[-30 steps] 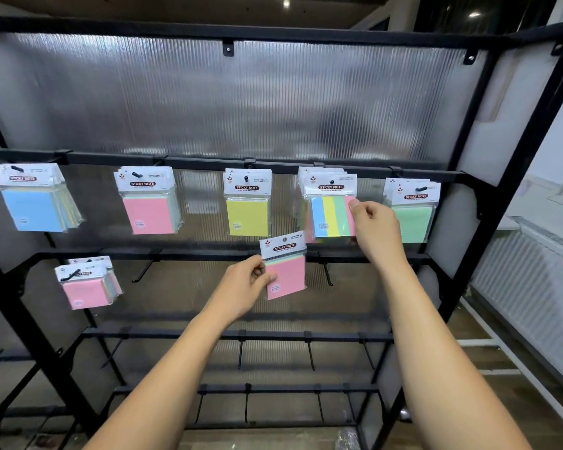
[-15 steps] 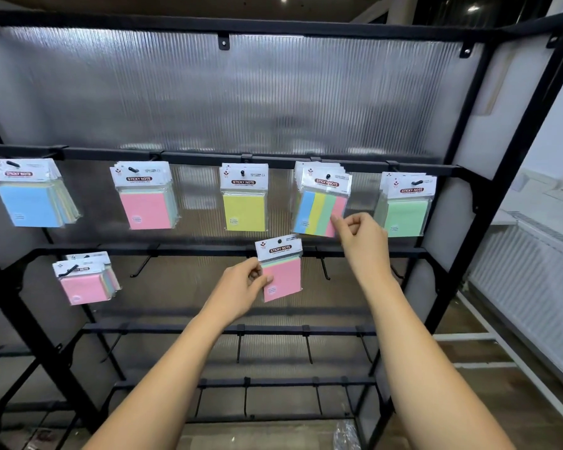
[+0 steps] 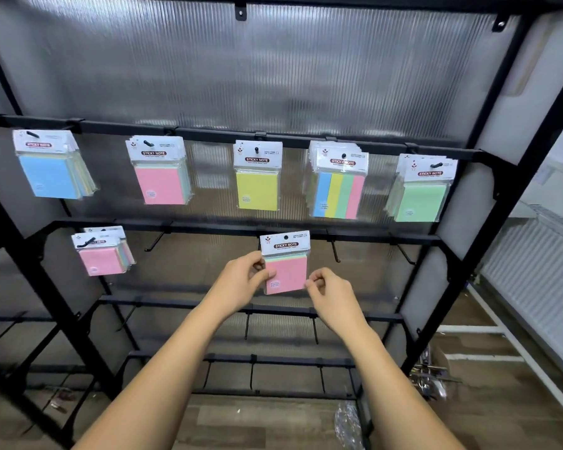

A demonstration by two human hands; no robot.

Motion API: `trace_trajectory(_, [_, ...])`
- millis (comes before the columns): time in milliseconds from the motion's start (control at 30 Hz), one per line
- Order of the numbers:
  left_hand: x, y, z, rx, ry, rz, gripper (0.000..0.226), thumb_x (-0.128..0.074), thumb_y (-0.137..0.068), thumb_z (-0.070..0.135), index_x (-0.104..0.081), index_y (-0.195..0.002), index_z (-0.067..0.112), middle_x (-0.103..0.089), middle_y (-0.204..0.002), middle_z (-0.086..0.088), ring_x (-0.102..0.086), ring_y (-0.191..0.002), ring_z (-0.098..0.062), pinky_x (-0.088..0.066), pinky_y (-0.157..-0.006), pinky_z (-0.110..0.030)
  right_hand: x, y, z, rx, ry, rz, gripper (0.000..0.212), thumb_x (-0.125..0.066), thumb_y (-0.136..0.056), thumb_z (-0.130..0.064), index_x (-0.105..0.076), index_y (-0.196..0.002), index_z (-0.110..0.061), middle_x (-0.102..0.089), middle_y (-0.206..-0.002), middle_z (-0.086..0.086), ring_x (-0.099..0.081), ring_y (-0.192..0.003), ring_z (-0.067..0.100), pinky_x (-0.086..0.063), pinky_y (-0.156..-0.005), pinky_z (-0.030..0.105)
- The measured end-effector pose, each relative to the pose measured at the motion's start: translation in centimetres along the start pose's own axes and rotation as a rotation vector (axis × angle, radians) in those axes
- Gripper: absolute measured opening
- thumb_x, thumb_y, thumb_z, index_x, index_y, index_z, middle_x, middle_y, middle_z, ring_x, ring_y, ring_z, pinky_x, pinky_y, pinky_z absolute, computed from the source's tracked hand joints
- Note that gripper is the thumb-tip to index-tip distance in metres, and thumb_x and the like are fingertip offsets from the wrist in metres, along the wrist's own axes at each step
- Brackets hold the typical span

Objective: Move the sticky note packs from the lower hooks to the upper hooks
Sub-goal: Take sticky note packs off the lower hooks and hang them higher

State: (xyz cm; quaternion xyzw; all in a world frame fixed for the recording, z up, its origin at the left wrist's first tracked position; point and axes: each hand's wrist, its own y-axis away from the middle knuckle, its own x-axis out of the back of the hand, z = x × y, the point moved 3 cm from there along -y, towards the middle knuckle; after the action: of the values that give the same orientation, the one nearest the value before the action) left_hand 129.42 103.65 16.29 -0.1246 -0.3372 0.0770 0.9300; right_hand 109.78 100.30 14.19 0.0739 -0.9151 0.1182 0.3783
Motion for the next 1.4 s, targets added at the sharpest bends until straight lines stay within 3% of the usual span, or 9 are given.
trace_trajectory(100, [0.8, 0.8, -0.7, 0.02, 0.009, 0.004, 0.01, -0.063, -0.092, 0.021, -0.065, -0.102, 0.023, -0.065, -0.085, 0.011, -0.052, -0.062, 0.001, -0.048, -0.064, -0.022, -1.6, 0.0, -1.2, 0.071, -0.035, -0.069, 0.028, -0.058, -0.095, -0.029, -0.057, -0.119, -0.017, -0.061, -0.097, -0.006, -0.056, -0.081, 0.005, -0.045, -0.076, 0.021])
trace_trajectory(267, [3.6, 1.7, -2.5, 0.065, 0.059, 0.017, 0.019, -0.064, -0.091, 0.02, -0.066, -0.109, 0.025, -0.067, -0.088, 0.009, -0.053, -0.06, -0.001, -0.053, -0.067, -0.024, -3.8, -0.3, -3.7, 0.171, -0.058, -0.052, 0.041, -0.059, -0.094, -0.038, -0.054, -0.13, -0.02, -0.056, -0.119, -0.005, -0.053, -0.11, 0.008, -0.047, -0.096, 0.03])
trace_trajectory(433, [7.3, 2.2, -4.4, 0.077, 0.002, 0.008, 0.006, -0.064, -0.092, 0.021, -0.063, -0.097, 0.018, -0.062, -0.08, 0.007, -0.051, -0.058, 0.001, -0.039, -0.059, -0.01, -6.1, -1.2, -7.7, 0.198, -0.14, -0.093, 0.022, -0.06, -0.095, -0.028, -0.061, -0.115, -0.02, -0.067, -0.106, -0.004, -0.061, -0.093, 0.007, -0.051, -0.084, 0.025])
trace_trajectory(633, [13.0, 1.8, -7.2, 0.064, -0.097, 0.106, 0.011, -0.062, -0.092, 0.03, -0.059, -0.102, 0.028, -0.059, -0.085, 0.015, -0.052, -0.069, -0.001, -0.04, -0.064, -0.017, -8.6, -2.6, -13.3, 0.236, -0.191, -0.032, 0.014, -0.061, -0.095, -0.027, -0.065, -0.106, -0.02, -0.063, -0.087, -0.014, -0.056, -0.077, -0.005, -0.041, -0.064, 0.008])
trace_trajectory(933, [18.8, 0.2, -13.3, 0.097, -0.236, 0.104, 0.012, -0.054, -0.094, 0.02, -0.059, -0.103, 0.024, -0.057, -0.087, 0.013, -0.051, -0.073, -0.001, -0.042, -0.069, -0.024, -9.9, -5.3, -22.4, 0.331, -0.323, 0.104, 0.008, -0.063, -0.093, -0.027, -0.062, -0.095, -0.02, -0.058, -0.073, -0.014, -0.054, -0.068, 0.003, -0.045, -0.064, 0.019])
trace_trajectory(1067, [19.5, -0.3, -15.0, 0.115, -0.327, 0.018, 0.008, -0.054, -0.094, 0.023, -0.057, -0.1, 0.025, -0.059, -0.09, 0.011, -0.053, -0.077, -0.007, -0.041, -0.072, -0.025, -9.7, -6.1, -25.8, 0.384, -0.322, 0.15, 0.007, -0.064, -0.093, -0.024, -0.063, -0.094, -0.017, -0.063, -0.078, -0.008, -0.054, -0.069, 0.004, -0.04, -0.063, 0.013])
trace_trajectory(1167, [19.6, -0.3, -16.2, 0.106, -0.37, -0.05, 0.007, -0.053, -0.095, 0.027, -0.056, -0.101, 0.026, -0.059, -0.094, 0.012, -0.053, -0.08, -0.005, -0.039, -0.074, -0.024, -10.0, -7.1, -27.1, 0.361, -0.33, 0.171, 0.017, -0.063, -0.094, -0.026, -0.064, -0.095, -0.009, -0.067, -0.087, 0.01, -0.058, -0.08, 0.022, -0.044, -0.07, 0.026])
trace_trajectory(1267, [19.7, -0.5, -16.7, 0.095, -0.37, -0.082, 0.004, -0.053, -0.094, 0.028, -0.052, -0.095, 0.031, -0.06, -0.092, 0.013, -0.054, -0.08, -0.006, -0.043, -0.071, -0.026, -10.5, -8.0, -27.6, 0.309, -0.35, 0.179, 0.014, -0.062, -0.094, -0.025, -0.066, -0.096, -0.012, -0.07, -0.09, 0.009, -0.062, -0.084, 0.027, -0.05, -0.075, 0.038])
trace_trajectory(1400, [20.0, -0.8, -17.2, 0.097, -0.391, -0.084, 0.004, -0.052, -0.093, 0.034, -0.051, -0.093, 0.037, -0.057, -0.084, 0.021, -0.058, -0.083, -0.008, -0.049, -0.091, -0.046, -10.9, -8.4, -27.6, 0.252, -0.351, 0.206, 0.014, -0.061, -0.095, -0.025, -0.068, -0.099, -0.014, -0.071, -0.09, 0.001, -0.064, -0.084, 0.019, -0.05, -0.077, 0.035])
